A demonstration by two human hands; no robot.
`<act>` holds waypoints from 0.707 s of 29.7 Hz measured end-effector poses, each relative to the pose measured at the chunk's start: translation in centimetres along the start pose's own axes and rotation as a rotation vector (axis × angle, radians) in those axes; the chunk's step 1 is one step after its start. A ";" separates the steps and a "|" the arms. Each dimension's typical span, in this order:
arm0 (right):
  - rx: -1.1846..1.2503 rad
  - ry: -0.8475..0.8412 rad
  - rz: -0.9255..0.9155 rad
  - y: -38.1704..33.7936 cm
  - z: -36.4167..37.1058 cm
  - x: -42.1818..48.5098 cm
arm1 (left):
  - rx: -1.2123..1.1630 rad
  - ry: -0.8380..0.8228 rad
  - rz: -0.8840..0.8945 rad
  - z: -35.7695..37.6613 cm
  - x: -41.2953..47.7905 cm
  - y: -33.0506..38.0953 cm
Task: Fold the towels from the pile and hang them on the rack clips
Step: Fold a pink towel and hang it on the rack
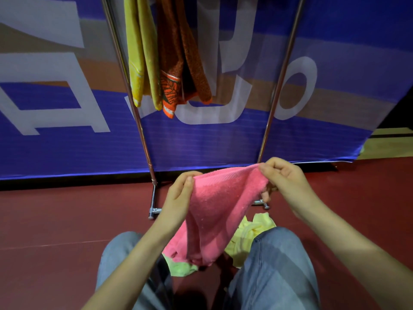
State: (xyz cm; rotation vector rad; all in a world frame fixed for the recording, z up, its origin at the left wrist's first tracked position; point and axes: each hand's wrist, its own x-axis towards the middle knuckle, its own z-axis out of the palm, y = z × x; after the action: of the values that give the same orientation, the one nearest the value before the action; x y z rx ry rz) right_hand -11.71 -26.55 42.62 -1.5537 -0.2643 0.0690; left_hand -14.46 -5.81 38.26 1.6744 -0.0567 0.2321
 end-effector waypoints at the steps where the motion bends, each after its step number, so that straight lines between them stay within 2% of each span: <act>1: 0.013 0.011 0.005 0.0 -0.1 0.0 | 0.009 -0.030 0.001 0.0 0.0 0.0; 4: 0.041 0.026 0.019 0.0 -0.3 0.1 | 0.012 -0.125 -0.024 -0.3 -0.1 -0.2; 8: 0.026 0.032 0.051 0.3 -0.8 0.1 | 0.014 -0.153 -0.085 -0.9 -0.2 -0.1; 11: -0.072 -0.015 0.063 0.6 -1.5 0.1 | 0.147 -0.182 -0.070 -1.7 -0.2 0.0; 15: -0.354 -0.173 -0.026 1.2 -2.7 0.1 | 0.347 -0.158 0.007 -2.8 0.3 0.0; 17: -0.606 -0.246 -0.082 1.5 -3.4 -0.1 | 0.393 -0.153 0.057 -3.1 0.5 0.2; 19: -0.859 -0.313 -0.102 1.6 -3.8 0.0 | 0.502 -0.182 0.142 -3.3 0.8 0.6; 21: -0.990 -0.377 -0.094 1.5 -3.8 0.0 | 0.612 -0.240 0.209 -3.5 1.0 1.0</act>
State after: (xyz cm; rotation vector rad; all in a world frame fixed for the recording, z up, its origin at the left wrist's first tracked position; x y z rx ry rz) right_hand -10.71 -30.26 41.14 -2.5058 -0.7452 0.1753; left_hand -14.04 -2.34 39.74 2.3038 -0.3735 0.2163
